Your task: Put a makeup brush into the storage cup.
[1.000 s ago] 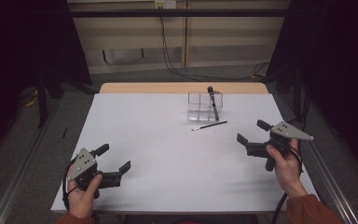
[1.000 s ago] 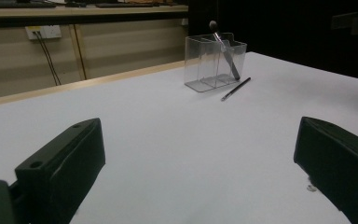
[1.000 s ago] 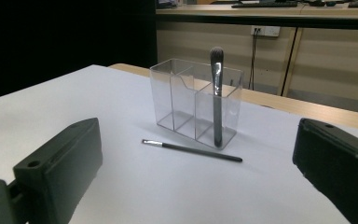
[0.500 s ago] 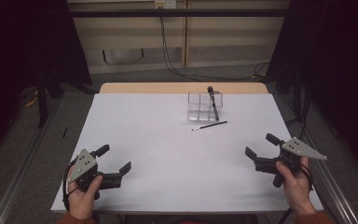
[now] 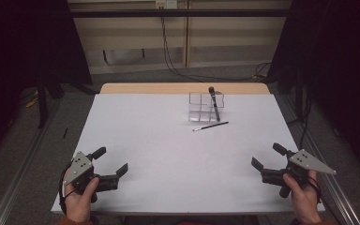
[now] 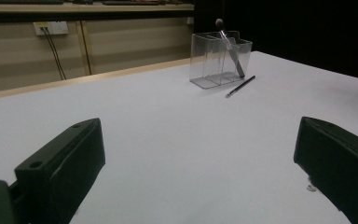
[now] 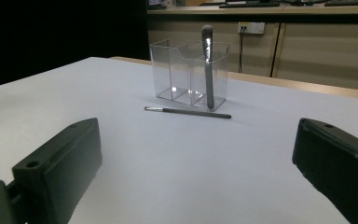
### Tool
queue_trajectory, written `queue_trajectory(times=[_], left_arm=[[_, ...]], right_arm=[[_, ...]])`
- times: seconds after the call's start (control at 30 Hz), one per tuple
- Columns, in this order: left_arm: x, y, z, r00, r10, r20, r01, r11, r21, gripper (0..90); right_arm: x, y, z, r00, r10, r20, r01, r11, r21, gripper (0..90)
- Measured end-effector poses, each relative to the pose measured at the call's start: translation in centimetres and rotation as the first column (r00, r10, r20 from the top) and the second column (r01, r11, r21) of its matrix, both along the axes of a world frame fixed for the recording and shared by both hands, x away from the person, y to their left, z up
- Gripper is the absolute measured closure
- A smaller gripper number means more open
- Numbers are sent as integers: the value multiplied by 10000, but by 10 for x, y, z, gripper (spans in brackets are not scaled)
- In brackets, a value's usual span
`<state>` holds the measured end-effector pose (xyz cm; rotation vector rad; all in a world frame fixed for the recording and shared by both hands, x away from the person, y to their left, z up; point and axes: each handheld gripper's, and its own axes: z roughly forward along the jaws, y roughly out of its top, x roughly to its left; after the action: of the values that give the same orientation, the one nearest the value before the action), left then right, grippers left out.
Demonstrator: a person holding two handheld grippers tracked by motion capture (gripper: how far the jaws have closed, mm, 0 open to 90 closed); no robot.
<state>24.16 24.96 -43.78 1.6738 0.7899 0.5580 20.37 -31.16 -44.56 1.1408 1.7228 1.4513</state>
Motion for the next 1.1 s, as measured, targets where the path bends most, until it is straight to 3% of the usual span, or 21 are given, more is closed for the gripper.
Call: queue_trajectory(times=[0.2,0.5,0.7,1.1], left_arm=[[-2,1,0,10000,44,50,-44,10000,-15,19],[-4,0,1,9999,-11,145,9,9999,169,19],[-3,3,1,10000,15,53,-15,10000,-21,19],[-5,-1,2,9999,10,118,-12,9999,109,19]], right_arm=[[-10,-3,-5,9999,127,87,-128,9999,55,1],[-7,-3,-6,9996,293,25,-293,9995,112,0],[-4,0,-6,9994,352,-30,-352,9994,41,1],[3,7,4,9971,693,329,-696,9975,83,2]])
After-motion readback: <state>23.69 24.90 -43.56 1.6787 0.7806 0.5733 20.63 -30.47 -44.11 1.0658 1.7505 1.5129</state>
